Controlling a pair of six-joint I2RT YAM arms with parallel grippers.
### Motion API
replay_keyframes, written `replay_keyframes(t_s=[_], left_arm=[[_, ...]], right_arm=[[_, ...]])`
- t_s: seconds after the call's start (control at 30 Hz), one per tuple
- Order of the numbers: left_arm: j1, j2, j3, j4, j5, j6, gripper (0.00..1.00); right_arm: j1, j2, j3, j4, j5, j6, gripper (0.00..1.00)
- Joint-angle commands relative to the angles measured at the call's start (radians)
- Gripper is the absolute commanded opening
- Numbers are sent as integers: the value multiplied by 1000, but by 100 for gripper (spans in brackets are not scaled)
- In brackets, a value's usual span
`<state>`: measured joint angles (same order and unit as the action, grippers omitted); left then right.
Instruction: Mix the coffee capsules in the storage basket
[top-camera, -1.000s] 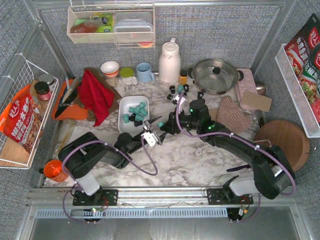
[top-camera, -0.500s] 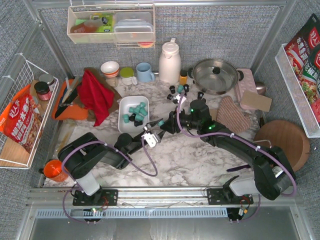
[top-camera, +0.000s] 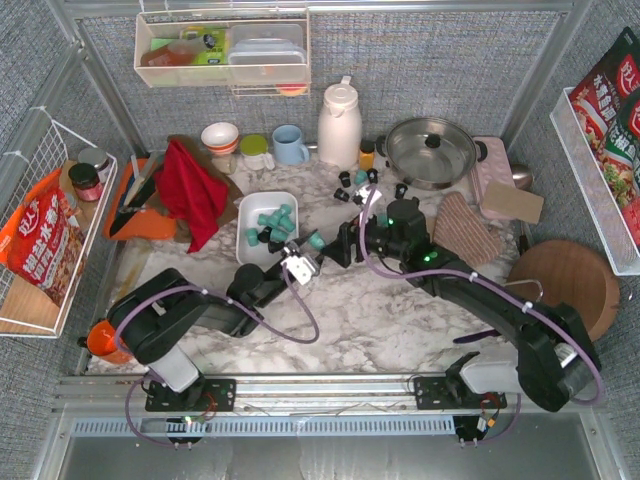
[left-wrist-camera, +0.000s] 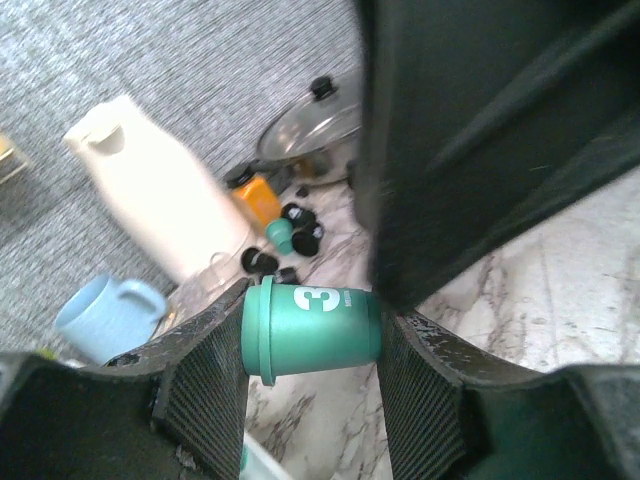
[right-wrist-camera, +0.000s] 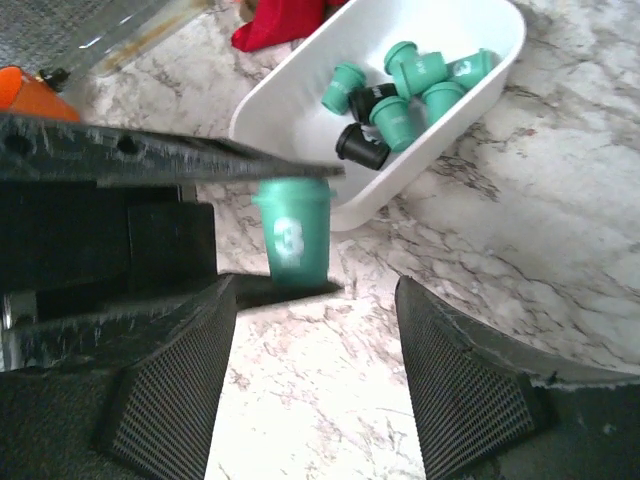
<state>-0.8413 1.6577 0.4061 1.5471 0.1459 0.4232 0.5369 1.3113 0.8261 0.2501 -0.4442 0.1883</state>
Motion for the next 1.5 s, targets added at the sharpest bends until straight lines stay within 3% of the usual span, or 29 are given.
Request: replay_keyframes(t_s=[0.0,0.17,0.33,0.47,0.67,1.03,1.3,1.47], left_arm=[[12,-41,19,-102,-174,-76,33],[69,-97,58,-284,-251,-234,31],[150,-138,238,-704,-369,-463,31],[236,-129,314,-886,-358,-611,30],[322,-62,394,-1010,-336,-704,31],[435,164,662,-1191,-354,-692,34],[436,232,731,-1247,-465,-676,63],[436,221,714,-1243,-511,-678,71]], right_arm=[[0,-58,-28,-17,133,-30,69],[0,-111,-62,-16,361,-23,68],[-1,-80,-70,-87,722,-23,67],[-23,-25,-54,-144,884,13,68],[-50,50,-46,-156,914,61,68],[-122,161,-31,-184,848,141,68],[-203,236,-19,-195,762,234,68],[-259,257,-28,-170,706,267,68]])
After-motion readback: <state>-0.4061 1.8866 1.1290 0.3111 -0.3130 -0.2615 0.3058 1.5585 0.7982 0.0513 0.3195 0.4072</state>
